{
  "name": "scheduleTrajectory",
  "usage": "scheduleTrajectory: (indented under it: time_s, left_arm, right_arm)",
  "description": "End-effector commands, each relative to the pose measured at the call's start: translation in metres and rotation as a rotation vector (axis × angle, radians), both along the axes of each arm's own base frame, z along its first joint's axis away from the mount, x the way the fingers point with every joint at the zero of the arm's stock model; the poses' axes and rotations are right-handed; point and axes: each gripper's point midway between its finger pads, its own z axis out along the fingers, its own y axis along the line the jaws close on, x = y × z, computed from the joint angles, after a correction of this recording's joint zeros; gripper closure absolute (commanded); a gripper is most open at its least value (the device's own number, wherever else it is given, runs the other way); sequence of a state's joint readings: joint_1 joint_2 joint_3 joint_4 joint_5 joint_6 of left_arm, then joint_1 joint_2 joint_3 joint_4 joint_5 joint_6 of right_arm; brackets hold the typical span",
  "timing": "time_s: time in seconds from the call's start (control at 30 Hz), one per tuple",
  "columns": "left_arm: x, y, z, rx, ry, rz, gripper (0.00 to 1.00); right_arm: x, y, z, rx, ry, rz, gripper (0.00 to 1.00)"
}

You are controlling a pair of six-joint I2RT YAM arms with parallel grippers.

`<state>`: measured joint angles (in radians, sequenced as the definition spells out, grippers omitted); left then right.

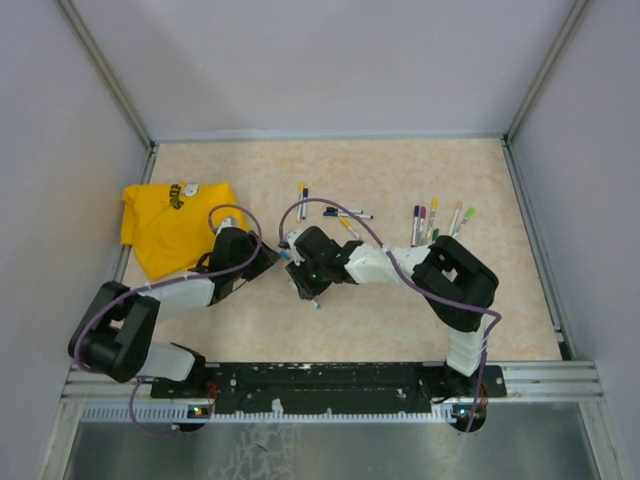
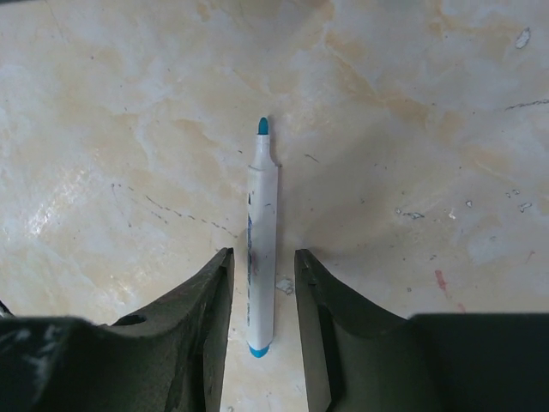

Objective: Open the pen caps
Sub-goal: Place the pen cap at the center of the board.

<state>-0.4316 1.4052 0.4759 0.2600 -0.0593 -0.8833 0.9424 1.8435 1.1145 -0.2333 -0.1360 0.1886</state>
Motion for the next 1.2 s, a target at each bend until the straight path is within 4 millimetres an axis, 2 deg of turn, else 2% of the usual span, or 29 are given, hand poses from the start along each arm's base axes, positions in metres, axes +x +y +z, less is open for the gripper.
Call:
scheduleTrajectory:
  time_s: [0.0, 0.1, 0.13, 0.2, 0.23, 0.37, 0.53, 0.57, 0.67, 0.87, 1.17]
  left_arm:
    - [0.004, 0.001, 0.017, 0.017, -0.043, -0.005, 0.38]
    - [0.004, 0.003, 0.024, 0.020, -0.060, -0.008, 0.33]
    - [0.004, 0.002, 0.027, 0.020, -0.065, -0.011, 0.32]
    - [0.004, 0.002, 0.034, 0.020, -0.083, -0.016, 0.30]
    - [0.004, 0.003, 0.037, 0.020, -0.090, -0.018, 0.29]
    - [0.003, 0.002, 0.049, 0.018, -0.128, -0.036, 0.22]
    - [0.001, 0.001, 0.066, 0.018, -0.193, -0.070, 0.10]
    - [0.001, 0.001, 0.069, 0.020, -0.208, -0.080, 0.08]
    - [0.000, 0.001, 0.076, 0.026, -0.247, -0.095, 0.01]
    - [-0.003, -0.001, 0.092, 0.012, -0.349, -0.140, 0.00]
    - [-0.013, -0.007, 0.116, -0.025, -0.475, -0.205, 0.00]
  right_arm:
    - [0.000, -0.003, 0.013, -0.023, -0.031, 0.051, 0.64]
    - [0.000, -0.002, 0.021, -0.011, -0.046, 0.076, 0.63]
    - [0.001, -0.003, 0.025, -0.009, -0.058, 0.077, 0.58]
    - [0.003, -0.004, 0.031, -0.006, -0.082, 0.090, 0.56]
    - [0.003, -0.005, 0.035, -0.005, -0.092, 0.095, 0.51]
    - [0.005, -0.008, 0.050, 0.019, -0.132, 0.137, 0.42]
    - [0.006, -0.016, 0.063, 0.054, -0.149, 0.201, 0.38]
    - [0.008, -0.019, 0.077, 0.086, -0.164, 0.205, 0.38]
    - [0.009, -0.029, 0.090, 0.152, -0.141, 0.243, 0.36]
    - [0.010, -0.049, 0.116, 0.268, -0.138, 0.304, 0.31]
    - [0.029, -0.091, 0.167, 0.453, -0.196, 0.254, 0.28]
